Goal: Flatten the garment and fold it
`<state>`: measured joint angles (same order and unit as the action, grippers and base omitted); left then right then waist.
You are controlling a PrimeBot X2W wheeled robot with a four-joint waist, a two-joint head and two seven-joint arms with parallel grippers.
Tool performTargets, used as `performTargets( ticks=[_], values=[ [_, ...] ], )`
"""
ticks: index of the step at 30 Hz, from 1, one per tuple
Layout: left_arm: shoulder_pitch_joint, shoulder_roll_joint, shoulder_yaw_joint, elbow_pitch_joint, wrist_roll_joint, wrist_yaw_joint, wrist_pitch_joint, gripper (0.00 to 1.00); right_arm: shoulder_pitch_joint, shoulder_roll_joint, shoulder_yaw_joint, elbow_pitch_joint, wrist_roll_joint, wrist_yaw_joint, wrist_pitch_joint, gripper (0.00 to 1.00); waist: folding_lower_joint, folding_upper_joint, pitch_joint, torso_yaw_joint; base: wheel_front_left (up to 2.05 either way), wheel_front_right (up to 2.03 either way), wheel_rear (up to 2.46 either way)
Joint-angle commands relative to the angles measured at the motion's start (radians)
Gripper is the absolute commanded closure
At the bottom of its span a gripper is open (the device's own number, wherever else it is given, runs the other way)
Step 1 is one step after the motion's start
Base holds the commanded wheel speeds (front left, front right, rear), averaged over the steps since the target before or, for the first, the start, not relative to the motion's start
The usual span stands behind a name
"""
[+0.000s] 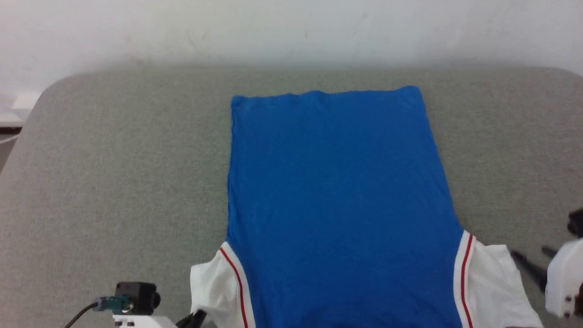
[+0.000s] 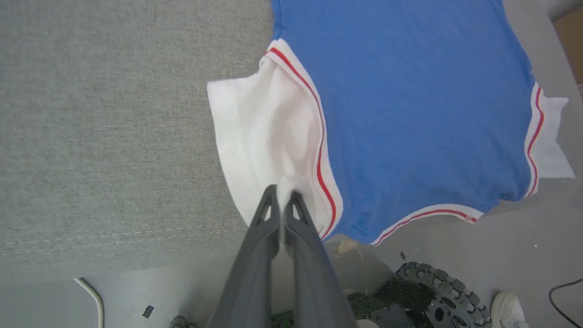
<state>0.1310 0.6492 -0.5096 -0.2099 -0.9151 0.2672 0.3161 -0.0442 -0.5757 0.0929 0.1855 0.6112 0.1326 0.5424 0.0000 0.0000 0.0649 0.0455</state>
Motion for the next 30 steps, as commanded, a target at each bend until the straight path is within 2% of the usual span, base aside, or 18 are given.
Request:
performTargets(
  ticks=[1, 7, 12, 20, 25, 30],
  values=[
    [-0.014, -0.013, 0.000, -0.012, 0.009, 0.010, -0.008, 1.00, -0.031, 0.005, -0.012, -0.019, 0.003, -0.002, 0.012, 0.00, 0.0000, 0.0000, 0.064, 0.043, 0.00, 0.00, 0.00],
    [-0.045, -0.077, -0.038, -0.072, 0.049, 0.040, -0.030, 1.00, -0.209, 0.018, -0.053, -0.117, -0.031, -0.002, 0.141, 0.00, 0.0000, 0.0000, 0.191, 0.121, 0.00, 0.00, 0.00],
    [-0.090, -0.127, -0.087, -0.076, 0.099, 0.035, -0.050, 1.00, -0.406, 0.022, -0.056, -0.095, -0.049, -0.002, 0.261, 0.00, 0.0000, 0.0000, 0.298, 0.200, 0.00, 0.00, 0.00],
    [-0.168, -0.198, -0.158, -0.064, 0.148, -0.006, -0.068, 1.00, -0.708, -0.011, -0.040, 0.059, -0.125, -0.002, 0.416, 0.00, 0.0000, 0.0000, 0.444, 0.317, 0.00, 0.00, 0.00],
    [-0.206, -0.226, -0.180, -0.056, 0.166, -0.026, -0.081, 1.00, -0.855, -0.017, -0.075, 0.191, -0.197, -0.002, 0.450, 0.00, 0.0000, 0.0000, 0.501, 0.366, 0.00, 0.00, 0.00],
    [-0.237, -0.244, -0.197, -0.047, 0.177, -0.045, -0.086, 1.00, -0.938, -0.035, -0.090, 0.304, -0.283, -0.002, 0.449, 0.00, 0.0000, 0.0000, 0.531, 0.404, 0.00, 0.00, 0.00]
  ],
)
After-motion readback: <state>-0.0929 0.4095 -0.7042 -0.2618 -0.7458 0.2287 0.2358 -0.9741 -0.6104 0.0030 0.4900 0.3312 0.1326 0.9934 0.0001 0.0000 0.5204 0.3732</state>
